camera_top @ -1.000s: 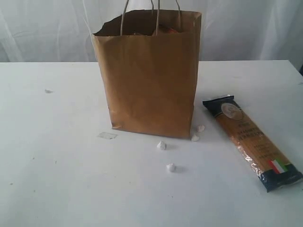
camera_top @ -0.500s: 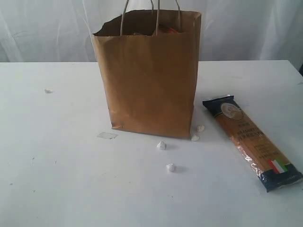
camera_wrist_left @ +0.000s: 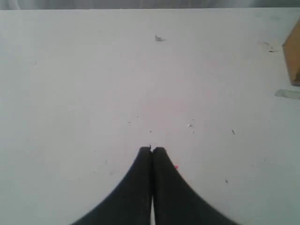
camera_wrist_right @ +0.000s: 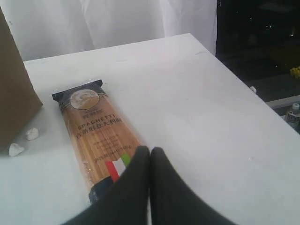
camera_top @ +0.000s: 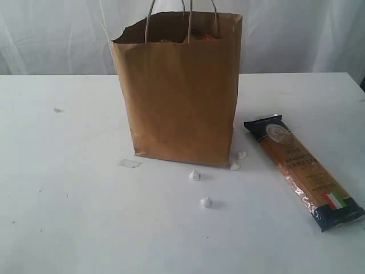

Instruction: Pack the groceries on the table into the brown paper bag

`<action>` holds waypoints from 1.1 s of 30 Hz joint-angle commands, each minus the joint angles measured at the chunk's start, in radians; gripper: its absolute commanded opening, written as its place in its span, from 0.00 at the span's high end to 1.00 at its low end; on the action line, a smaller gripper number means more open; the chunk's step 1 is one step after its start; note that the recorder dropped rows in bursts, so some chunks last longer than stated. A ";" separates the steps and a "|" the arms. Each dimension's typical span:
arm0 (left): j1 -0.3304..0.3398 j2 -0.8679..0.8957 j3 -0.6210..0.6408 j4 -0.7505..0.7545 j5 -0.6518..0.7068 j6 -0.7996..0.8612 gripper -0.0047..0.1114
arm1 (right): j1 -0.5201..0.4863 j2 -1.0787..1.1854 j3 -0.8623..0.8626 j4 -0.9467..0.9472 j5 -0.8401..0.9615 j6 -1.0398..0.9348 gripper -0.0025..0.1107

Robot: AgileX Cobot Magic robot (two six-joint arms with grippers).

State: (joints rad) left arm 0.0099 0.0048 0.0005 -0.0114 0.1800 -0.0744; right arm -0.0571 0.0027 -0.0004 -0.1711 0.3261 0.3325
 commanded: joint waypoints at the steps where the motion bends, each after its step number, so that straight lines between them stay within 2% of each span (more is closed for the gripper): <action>1: -0.038 -0.005 0.000 -0.010 0.008 0.004 0.96 | -0.002 -0.003 0.000 -0.004 -0.009 0.004 0.98; 8: -0.038 -0.005 0.000 -0.037 0.015 -0.084 0.96 | -0.002 -0.003 0.000 -0.004 -0.009 0.004 0.98; 12: -0.038 -0.005 0.000 -0.037 0.015 -0.083 0.96 | -0.002 -0.003 0.000 -0.049 -0.013 -0.068 0.98; 17: -0.038 -0.005 0.000 -0.037 0.015 -0.083 0.96 | -0.002 -0.003 0.000 -0.047 -0.027 -0.068 0.98; 19: -0.038 -0.005 0.000 -0.037 0.015 -0.083 0.96 | -0.002 -0.003 0.000 -0.015 -0.094 -0.039 0.98; 20: -0.038 -0.005 0.000 -0.037 0.015 -0.083 0.96 | -0.002 -0.003 0.000 0.171 -0.189 0.116 0.98; 22: -0.038 -0.005 0.000 -0.037 0.015 -0.083 0.96 | -0.002 -0.003 0.000 0.318 -0.309 0.264 0.98; 25: -0.038 -0.005 0.000 -0.037 0.015 -0.083 0.96 | -0.002 -0.003 0.000 0.350 -0.420 0.303 0.98; 28: -0.038 -0.005 0.000 -0.037 0.015 -0.084 0.96 | -0.002 -0.003 0.000 0.380 -0.954 0.321 0.98; 29: -0.023 -0.005 0.000 -0.037 0.015 -0.084 0.96 | -0.002 -0.003 -0.011 0.422 -1.081 0.321 0.98; 30: -0.012 -0.005 0.000 -0.037 0.012 -0.084 0.96 | -0.002 -0.003 -0.050 0.476 -1.125 0.319 0.98; 31: 0.011 -0.005 0.000 -0.035 0.014 -0.084 0.96 | -0.002 -0.003 -0.099 0.497 -1.094 0.283 0.98; 33: 0.048 -0.005 0.000 -0.035 0.014 -0.084 0.96 | -0.002 -0.003 -0.223 0.409 -0.894 0.045 0.98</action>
State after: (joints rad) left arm 0.0315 0.0048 0.0005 -0.0368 0.1916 -0.1476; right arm -0.0571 -0.0009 -0.1364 0.3039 -0.6846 0.5567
